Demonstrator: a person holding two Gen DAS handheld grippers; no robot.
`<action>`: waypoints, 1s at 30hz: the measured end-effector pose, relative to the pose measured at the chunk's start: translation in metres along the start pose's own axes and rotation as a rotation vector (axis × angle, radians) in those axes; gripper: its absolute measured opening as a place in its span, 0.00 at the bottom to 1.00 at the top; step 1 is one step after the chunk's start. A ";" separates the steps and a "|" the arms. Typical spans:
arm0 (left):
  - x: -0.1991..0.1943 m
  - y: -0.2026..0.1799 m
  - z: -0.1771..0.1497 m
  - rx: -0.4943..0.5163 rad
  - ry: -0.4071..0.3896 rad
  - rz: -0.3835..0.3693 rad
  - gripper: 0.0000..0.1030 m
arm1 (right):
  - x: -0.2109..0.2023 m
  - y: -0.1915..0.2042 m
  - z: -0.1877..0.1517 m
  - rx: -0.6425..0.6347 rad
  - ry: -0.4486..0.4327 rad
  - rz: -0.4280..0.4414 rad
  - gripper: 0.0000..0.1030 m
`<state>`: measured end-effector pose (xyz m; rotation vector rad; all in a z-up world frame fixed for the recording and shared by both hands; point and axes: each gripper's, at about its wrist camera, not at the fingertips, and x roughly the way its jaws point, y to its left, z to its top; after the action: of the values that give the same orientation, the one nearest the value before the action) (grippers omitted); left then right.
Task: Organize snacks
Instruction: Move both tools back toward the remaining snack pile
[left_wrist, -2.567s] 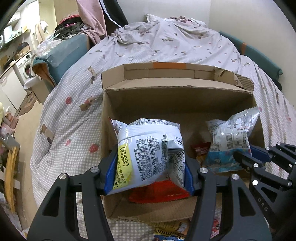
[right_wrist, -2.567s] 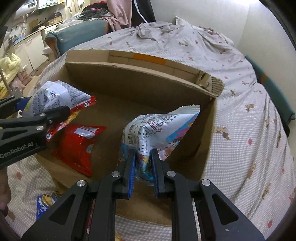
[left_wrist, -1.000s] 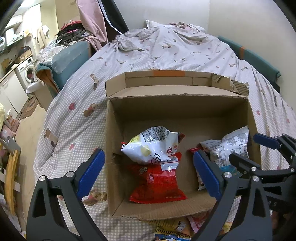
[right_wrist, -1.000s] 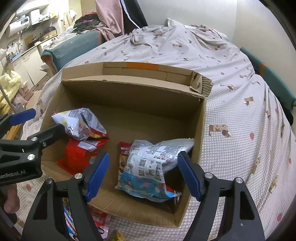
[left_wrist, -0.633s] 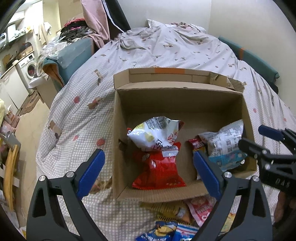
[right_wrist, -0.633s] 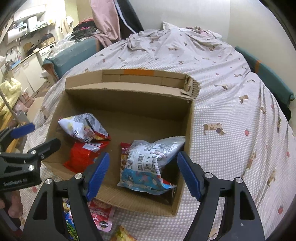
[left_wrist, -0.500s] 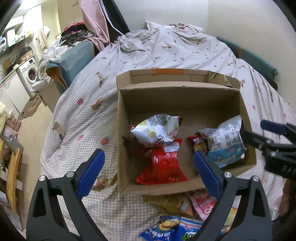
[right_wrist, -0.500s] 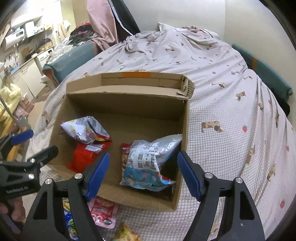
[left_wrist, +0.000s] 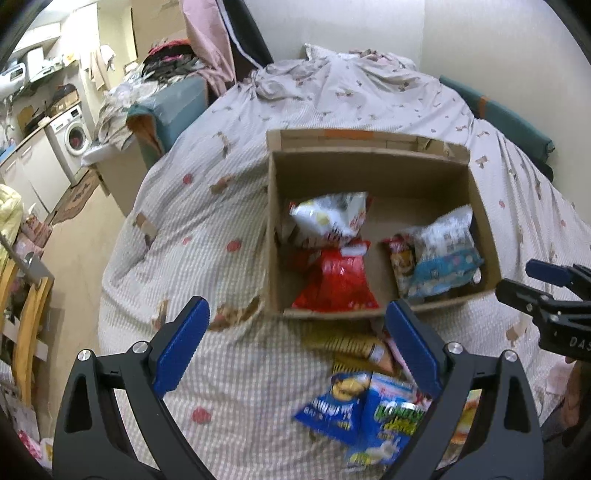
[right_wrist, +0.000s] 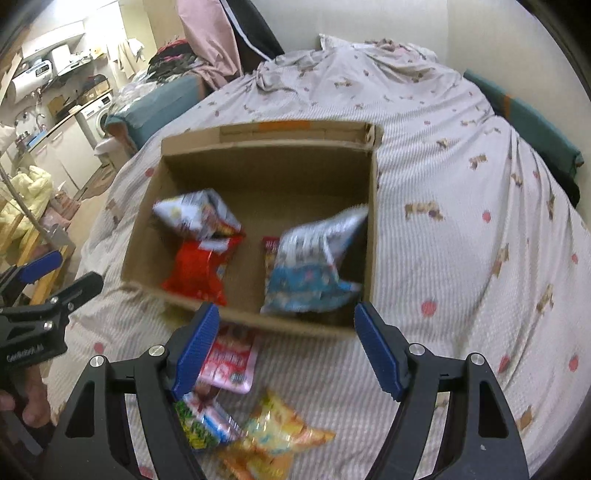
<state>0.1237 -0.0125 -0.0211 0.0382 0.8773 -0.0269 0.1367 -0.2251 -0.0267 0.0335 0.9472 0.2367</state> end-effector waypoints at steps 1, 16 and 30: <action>0.000 0.002 -0.003 -0.007 0.011 0.000 0.92 | 0.000 0.000 -0.005 0.006 0.012 0.005 0.76; 0.019 0.023 -0.045 -0.084 0.225 0.015 0.92 | 0.017 -0.007 -0.065 0.233 0.255 0.324 0.76; 0.020 0.041 -0.046 -0.152 0.245 0.015 0.92 | 0.103 0.059 -0.097 0.293 0.567 0.409 0.76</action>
<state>0.1022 0.0304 -0.0648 -0.0956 1.1216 0.0594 0.1050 -0.1527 -0.1581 0.4515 1.5330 0.4987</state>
